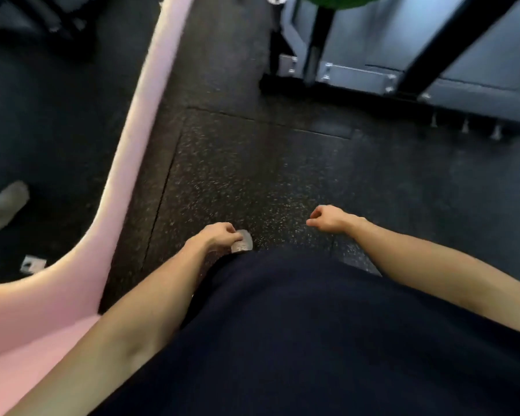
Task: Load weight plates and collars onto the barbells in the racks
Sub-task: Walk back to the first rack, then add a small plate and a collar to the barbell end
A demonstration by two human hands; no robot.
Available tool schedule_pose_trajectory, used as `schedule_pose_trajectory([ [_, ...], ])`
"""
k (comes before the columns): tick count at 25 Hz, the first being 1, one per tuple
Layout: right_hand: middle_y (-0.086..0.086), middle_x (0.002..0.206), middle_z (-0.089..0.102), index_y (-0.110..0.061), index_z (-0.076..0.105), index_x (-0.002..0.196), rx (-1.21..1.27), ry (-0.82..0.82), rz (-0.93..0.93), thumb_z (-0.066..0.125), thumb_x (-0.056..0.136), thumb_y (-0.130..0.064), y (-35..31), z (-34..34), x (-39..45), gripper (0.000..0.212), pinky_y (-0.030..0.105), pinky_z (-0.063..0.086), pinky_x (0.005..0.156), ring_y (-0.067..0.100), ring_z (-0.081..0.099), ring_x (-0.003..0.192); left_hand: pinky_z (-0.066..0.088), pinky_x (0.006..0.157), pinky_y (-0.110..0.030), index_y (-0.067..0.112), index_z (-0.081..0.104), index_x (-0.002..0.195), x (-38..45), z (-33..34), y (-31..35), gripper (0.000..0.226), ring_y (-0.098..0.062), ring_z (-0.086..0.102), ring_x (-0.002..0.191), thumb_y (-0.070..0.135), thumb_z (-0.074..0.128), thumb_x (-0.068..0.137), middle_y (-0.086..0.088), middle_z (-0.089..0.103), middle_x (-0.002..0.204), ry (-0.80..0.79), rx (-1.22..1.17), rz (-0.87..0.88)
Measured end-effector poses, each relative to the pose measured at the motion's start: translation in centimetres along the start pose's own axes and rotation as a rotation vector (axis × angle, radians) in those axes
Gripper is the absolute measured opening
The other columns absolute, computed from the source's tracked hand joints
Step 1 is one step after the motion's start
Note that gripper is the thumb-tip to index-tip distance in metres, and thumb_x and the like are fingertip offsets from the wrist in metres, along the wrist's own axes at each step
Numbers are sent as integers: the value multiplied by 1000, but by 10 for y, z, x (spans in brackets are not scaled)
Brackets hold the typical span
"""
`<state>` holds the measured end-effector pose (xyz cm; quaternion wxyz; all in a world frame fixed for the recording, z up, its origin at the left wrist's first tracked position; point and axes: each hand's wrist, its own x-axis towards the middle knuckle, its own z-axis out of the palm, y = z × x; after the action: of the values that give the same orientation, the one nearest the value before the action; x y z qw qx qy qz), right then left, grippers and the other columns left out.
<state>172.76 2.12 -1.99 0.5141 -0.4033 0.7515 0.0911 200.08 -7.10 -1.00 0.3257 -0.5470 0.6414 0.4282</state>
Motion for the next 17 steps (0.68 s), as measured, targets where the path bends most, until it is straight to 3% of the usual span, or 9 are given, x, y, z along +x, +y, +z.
schedule_pose_trajectory([
  [5, 8, 139, 52, -13, 47, 136, 248, 105, 163, 58, 91, -41, 0, 11, -15, 54, 35, 41, 103, 26, 51, 125, 42, 87, -27, 20, 57, 129, 20, -53, 22, 46, -23, 58, 114, 47, 58, 91, -6, 61, 128, 43, 173, 203],
  [9, 7, 139, 52, -18, 42, 139, 333, 172, 179, 57, 88, -50, -1, 0, -23, 62, 43, 43, 104, 25, 54, 121, 42, 97, -30, 22, 51, 135, 24, -89, 50, 56, -25, 56, 119, 51, 60, 89, -8, 59, 133, 88, 195, 295],
  [17, 4, 138, 51, -25, 43, 137, 474, 486, 20, 58, 88, -52, -21, -132, -58, 58, 45, 43, 104, 23, 55, 119, 46, 96, -35, 28, 49, 135, -13, -188, 156, 59, -22, 56, 111, 55, 63, 86, -6, 57, 130, 361, 108, 485],
])
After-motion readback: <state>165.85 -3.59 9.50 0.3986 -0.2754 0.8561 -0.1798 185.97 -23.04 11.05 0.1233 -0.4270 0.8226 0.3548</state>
